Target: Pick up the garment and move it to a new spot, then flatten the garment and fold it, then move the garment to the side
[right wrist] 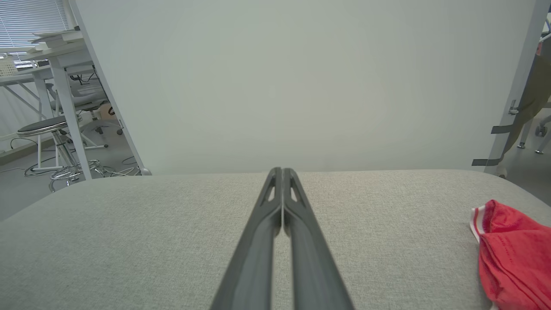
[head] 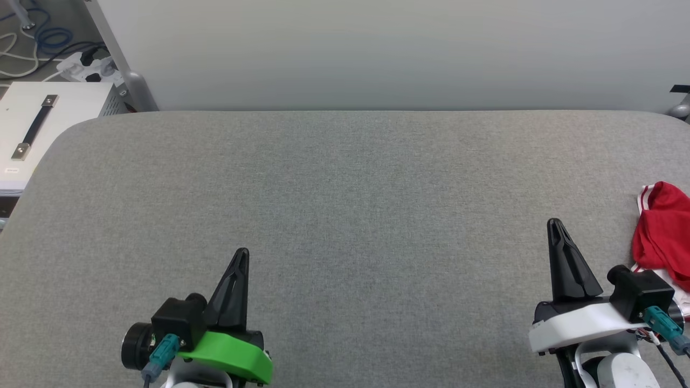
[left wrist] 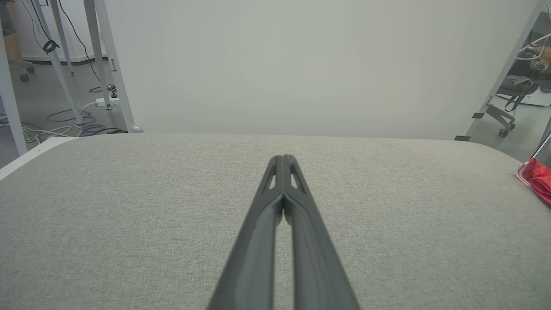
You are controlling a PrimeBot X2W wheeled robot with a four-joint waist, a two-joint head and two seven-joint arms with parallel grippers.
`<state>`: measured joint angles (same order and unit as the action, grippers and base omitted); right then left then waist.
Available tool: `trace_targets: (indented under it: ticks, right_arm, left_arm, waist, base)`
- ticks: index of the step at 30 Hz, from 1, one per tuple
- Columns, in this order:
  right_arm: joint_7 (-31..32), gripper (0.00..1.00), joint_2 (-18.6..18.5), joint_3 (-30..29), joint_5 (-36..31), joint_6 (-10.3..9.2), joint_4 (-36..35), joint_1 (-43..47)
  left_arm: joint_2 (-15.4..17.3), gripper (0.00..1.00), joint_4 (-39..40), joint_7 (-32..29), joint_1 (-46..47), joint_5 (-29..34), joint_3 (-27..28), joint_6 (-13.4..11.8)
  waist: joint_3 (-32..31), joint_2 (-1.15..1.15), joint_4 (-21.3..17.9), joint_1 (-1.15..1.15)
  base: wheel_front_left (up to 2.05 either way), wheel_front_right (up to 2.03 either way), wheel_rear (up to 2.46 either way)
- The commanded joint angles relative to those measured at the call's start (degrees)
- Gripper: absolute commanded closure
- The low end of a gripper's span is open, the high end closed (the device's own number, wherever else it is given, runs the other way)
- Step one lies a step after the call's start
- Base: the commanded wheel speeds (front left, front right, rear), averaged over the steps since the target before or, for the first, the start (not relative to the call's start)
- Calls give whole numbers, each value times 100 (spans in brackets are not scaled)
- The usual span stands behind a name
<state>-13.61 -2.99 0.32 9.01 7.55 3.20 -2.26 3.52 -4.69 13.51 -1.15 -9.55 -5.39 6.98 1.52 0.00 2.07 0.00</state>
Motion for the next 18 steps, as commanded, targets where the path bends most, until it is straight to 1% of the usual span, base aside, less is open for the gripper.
trace_targets:
  ticks: [1,18]
  right_arm:
    - [45,100,1,-2,-64,-1,-32,23]
    - [265,100,3,-7,-204,-2,-80,57]
  left_arm:
    - [-9,100,39,-40,11,77,22,-38]
    - [-19,100,111,-258,28,224,109,-149]
  waist:
    - [-3,0,-4,0]
    - [-28,0,-38,0]
  base:
    - [0,0,0]
    - [0,0,0]
